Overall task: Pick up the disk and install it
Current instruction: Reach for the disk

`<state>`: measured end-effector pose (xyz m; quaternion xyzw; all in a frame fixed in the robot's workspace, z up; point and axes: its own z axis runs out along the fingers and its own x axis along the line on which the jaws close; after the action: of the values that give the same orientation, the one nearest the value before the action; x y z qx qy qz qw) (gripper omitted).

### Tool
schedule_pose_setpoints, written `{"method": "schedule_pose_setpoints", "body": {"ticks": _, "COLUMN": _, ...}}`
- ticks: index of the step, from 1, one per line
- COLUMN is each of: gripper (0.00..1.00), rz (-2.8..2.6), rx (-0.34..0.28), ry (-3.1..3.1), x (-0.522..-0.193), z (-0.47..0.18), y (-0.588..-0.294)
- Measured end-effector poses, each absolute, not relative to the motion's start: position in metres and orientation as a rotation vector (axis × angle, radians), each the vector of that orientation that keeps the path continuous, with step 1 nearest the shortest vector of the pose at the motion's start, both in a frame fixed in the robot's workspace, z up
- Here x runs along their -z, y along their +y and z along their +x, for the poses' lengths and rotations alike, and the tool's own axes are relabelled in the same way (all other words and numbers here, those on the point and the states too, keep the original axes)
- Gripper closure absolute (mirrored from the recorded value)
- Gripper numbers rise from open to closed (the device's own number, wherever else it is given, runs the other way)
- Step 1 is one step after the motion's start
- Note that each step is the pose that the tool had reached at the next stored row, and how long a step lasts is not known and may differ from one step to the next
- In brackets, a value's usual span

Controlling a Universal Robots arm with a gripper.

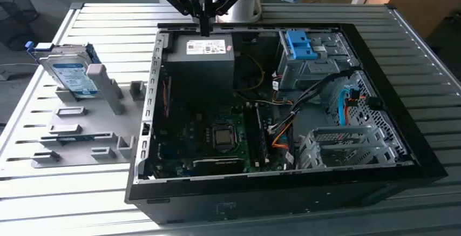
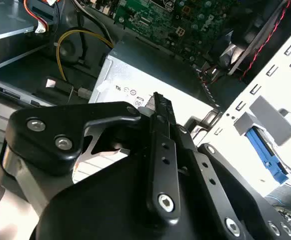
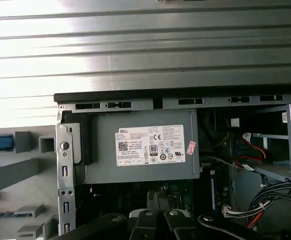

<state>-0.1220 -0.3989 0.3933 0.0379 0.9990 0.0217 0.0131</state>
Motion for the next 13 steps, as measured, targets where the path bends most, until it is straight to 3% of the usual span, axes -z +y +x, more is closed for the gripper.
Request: {"method": "schedule_pose_setpoints", "body": {"ticks": 13, "gripper": 0.89, "rz": 0.118, "rx": -0.068, "ry": 3.112, "x": -0.3933, "z": -0.1255, "y": -0.3989}}
